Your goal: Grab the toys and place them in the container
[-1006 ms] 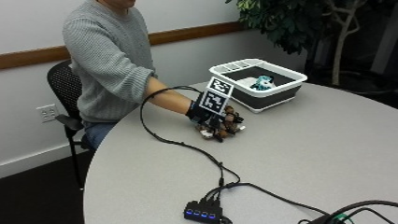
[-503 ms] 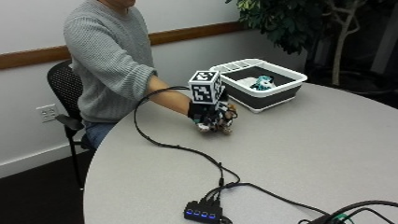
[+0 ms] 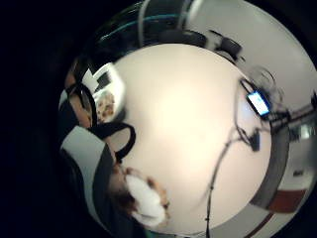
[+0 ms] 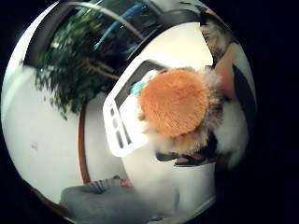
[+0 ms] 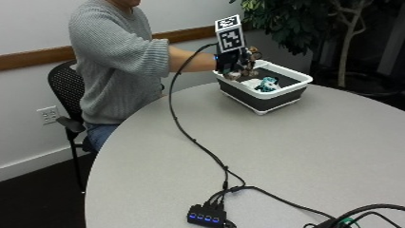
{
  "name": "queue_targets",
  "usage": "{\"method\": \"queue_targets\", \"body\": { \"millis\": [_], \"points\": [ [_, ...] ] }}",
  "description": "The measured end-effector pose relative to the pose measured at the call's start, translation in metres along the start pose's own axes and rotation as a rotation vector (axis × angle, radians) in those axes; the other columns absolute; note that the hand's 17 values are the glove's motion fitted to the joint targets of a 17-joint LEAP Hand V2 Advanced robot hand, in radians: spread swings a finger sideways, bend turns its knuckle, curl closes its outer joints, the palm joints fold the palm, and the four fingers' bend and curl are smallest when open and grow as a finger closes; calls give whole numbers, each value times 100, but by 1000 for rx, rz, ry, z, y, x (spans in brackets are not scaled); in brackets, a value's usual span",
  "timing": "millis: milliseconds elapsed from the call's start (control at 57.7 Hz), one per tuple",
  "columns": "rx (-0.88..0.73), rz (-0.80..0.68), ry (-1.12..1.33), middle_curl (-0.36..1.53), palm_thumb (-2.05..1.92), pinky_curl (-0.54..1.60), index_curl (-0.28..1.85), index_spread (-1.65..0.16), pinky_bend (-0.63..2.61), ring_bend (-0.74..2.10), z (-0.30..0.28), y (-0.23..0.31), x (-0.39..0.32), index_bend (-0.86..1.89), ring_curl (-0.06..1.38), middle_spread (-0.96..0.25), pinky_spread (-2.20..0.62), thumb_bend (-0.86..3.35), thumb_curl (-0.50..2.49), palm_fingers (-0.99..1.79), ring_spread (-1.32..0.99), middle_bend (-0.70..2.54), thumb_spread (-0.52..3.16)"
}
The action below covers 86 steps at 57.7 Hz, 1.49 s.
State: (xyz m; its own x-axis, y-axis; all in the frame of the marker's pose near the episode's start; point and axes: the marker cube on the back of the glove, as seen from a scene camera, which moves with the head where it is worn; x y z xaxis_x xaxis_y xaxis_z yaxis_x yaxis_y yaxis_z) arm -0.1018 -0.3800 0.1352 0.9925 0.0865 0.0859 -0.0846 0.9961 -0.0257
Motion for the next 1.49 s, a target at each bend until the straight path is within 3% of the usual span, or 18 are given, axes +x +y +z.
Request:
{"method": "queue_targets", "body": {
  "millis": [173,260,312,330,364,399,451,555,729,885,1041,1284,1492],
  "points": [
    [-52,-140,19,42,58,45,36,-43,108,124,29,-24,-80,20,57,-31,-43,9,70,107,-35,50,98],
    [-204,-127,0,44,58,45,37,-43,108,123,46,-24,-92,17,57,-32,-43,7,71,101,-34,46,99],
    [-356,-144,-38,41,46,46,33,-43,113,120,57,-17,-100,5,56,-30,-43,1,65,74,-34,33,112],
    [-391,-155,-56,38,41,48,33,-42,118,120,59,-15,-103,3,57,-28,-43,-2,63,54,-34,22,115],
    [-420,-175,-83,35,30,56,35,-40,129,105,59,-12,-106,5,57,-21,-33,-7,58,-12,-28,6,117],
    [-416,-186,-84,33,22,55,34,-39,134,83,57,-9,-107,8,51,-17,-24,-8,54,-35,-21,8,118],
    [-403,-198,-58,29,15,48,30,-38,132,61,52,-7,-103,11,40,-13,-14,-7,50,-40,-15,8,119],
    [-387,-208,-21,24,8,45,27,-36,129,48,39,-2,-91,10,31,-9,-3,-4,45,-35,-7,6,121],
    [-322,-186,75,20,1,39,25,-36,118,39,-4,36,-34,12,28,-8,5,-3,39,-30,-2,8,124],
    [-194,-131,206,23,-10,35,23,-33,105,34,-65,104,82,12,28,-11,7,-6,30,-20,-3,17,130],
    [-160,36,154,25,-9,32,23,-32,97,31,-89,178,119,13,28,-11,8,-5,24,-15,-4,17,136],
    [-151,-4,136,26,-9,31,23,-31,91,28,-61,329,97,14,28,-12,8,-5,18,-11,-5,17,139],
    [-158,144,42,28,-8,29,27,-33,84,27,-20,416,85,18,29,-13,8,-5,15,-3,-8,18,139]
  ]
}}
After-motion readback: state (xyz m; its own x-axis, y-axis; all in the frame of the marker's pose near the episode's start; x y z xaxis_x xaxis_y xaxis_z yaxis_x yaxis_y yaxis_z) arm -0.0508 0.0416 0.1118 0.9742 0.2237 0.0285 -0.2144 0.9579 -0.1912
